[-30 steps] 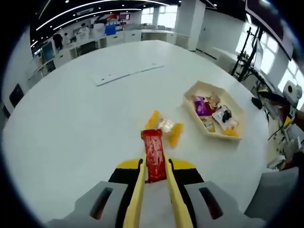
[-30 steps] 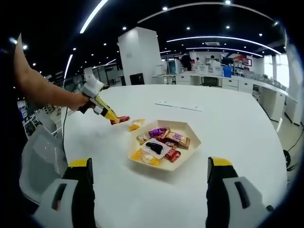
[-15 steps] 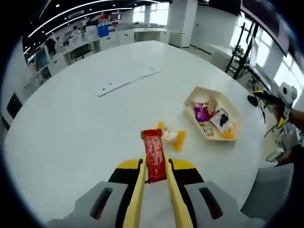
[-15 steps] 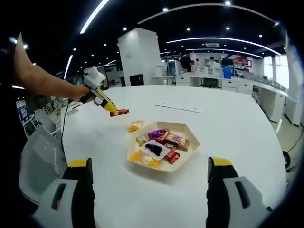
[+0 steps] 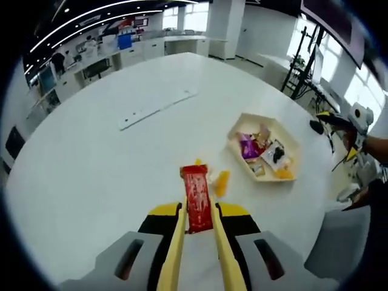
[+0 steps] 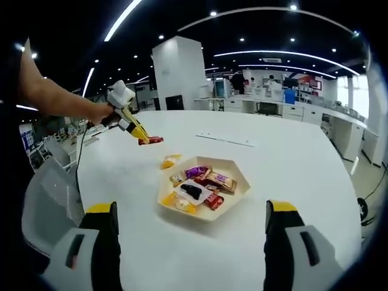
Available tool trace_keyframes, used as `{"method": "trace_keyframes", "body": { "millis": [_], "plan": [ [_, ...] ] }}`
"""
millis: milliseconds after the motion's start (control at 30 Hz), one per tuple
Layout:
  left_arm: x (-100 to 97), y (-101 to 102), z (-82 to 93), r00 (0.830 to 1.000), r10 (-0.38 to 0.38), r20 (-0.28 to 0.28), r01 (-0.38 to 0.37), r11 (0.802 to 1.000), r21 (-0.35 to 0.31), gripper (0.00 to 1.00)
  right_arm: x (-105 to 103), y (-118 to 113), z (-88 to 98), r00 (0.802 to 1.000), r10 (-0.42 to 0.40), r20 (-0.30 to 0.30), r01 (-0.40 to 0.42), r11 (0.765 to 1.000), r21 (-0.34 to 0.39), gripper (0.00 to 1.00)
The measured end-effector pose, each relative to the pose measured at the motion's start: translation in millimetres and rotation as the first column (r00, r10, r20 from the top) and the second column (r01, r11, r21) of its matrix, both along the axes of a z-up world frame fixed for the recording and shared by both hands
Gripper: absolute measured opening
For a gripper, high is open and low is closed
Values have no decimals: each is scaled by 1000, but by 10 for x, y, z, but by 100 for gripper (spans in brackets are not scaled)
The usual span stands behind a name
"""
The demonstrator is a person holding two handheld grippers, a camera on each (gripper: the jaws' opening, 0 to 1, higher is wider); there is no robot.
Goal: Place the target food into the container with the food tongs after gripping and lifting it, then release it inside without dropping or visibly crushing the food.
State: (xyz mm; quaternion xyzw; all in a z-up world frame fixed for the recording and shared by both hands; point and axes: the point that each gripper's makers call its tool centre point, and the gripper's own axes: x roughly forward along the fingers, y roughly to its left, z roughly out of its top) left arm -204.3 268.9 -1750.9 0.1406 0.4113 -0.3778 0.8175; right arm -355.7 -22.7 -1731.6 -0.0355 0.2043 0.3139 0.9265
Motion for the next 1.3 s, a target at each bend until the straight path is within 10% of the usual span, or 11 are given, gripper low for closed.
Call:
{"method": "trace_keyframes", "body": {
  "millis": [600, 1300],
  "plan": [
    [-99, -465, 276, 988, -150, 23, 150, 989, -7, 18, -28, -104, -33, 1000, -6, -9, 6, 1000, -6, 100],
    [-353, -1176, 618, 928, -370, 28, 370, 929, -1, 18, 31, -152, 68, 1000, 9, 6, -9, 1000, 19, 100]
  ]
}}
